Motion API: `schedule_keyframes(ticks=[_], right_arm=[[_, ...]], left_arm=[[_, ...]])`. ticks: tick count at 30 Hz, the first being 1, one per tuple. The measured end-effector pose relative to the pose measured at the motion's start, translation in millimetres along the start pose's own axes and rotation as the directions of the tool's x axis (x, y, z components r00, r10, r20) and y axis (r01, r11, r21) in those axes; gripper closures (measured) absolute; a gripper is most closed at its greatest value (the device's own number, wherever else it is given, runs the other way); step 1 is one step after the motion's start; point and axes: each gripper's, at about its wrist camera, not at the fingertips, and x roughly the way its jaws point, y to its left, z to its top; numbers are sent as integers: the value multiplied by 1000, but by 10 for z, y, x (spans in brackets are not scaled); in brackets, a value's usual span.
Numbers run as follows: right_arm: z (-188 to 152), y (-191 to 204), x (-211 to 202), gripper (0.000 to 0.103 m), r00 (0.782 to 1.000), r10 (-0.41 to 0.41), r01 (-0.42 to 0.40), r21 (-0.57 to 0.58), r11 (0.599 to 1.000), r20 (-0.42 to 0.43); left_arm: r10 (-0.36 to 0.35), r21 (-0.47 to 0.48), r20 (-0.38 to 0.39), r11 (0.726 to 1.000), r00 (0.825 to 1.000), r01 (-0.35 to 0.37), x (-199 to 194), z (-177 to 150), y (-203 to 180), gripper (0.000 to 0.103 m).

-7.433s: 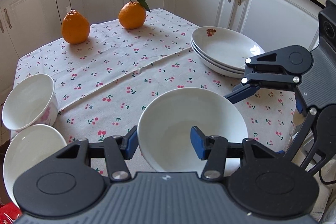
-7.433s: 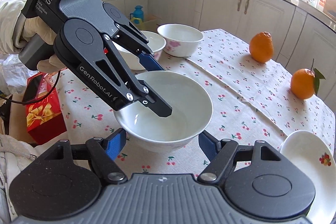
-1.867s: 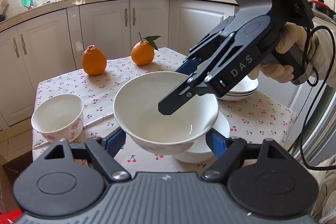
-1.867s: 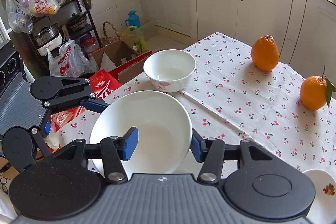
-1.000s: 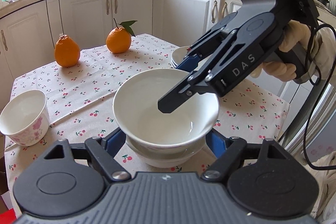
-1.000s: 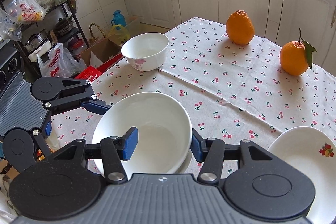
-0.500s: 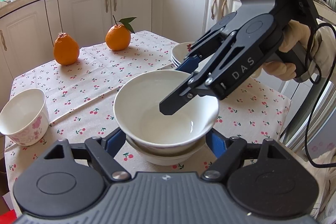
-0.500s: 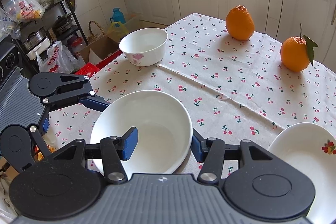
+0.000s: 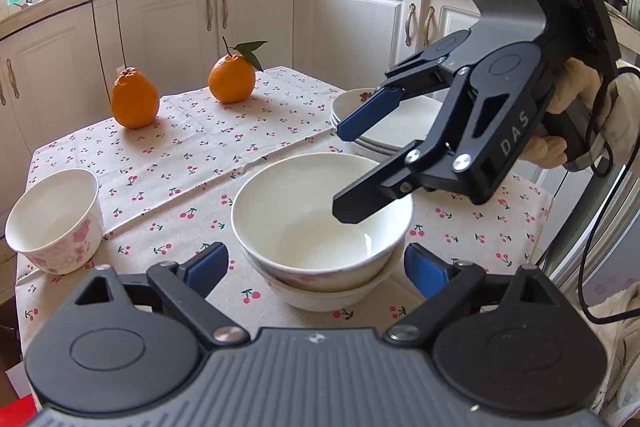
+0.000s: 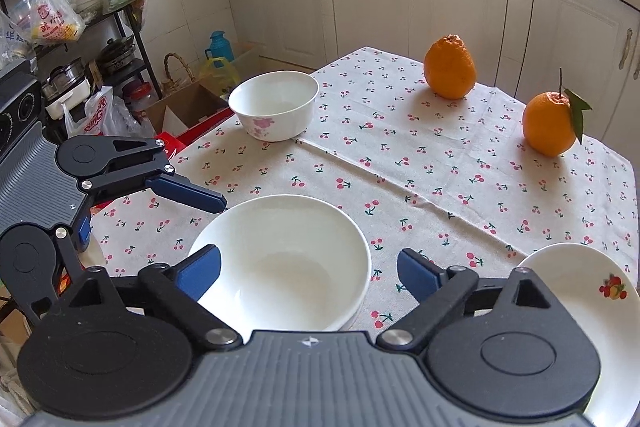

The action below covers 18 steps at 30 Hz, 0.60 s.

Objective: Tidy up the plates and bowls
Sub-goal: 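Carry the bowl with the right tool and lower it into the plain white bowl, then open the right tool and withdraw it from the stacked bowls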

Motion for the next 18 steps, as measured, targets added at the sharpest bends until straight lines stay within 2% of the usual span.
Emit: schedule_keyframes(ticks=[12, 18], right_arm=[[-237, 205, -30, 0, 993, -113, 113, -2, 994, 41], [-331, 200, -36, 0, 986, -156, 152, 61, 986, 61]], left_arm=[[30, -63, 17, 998, 999, -29, -200, -163, 71, 7], [45, -95, 32, 995, 998, -42, -275, -243, 138, 6]])
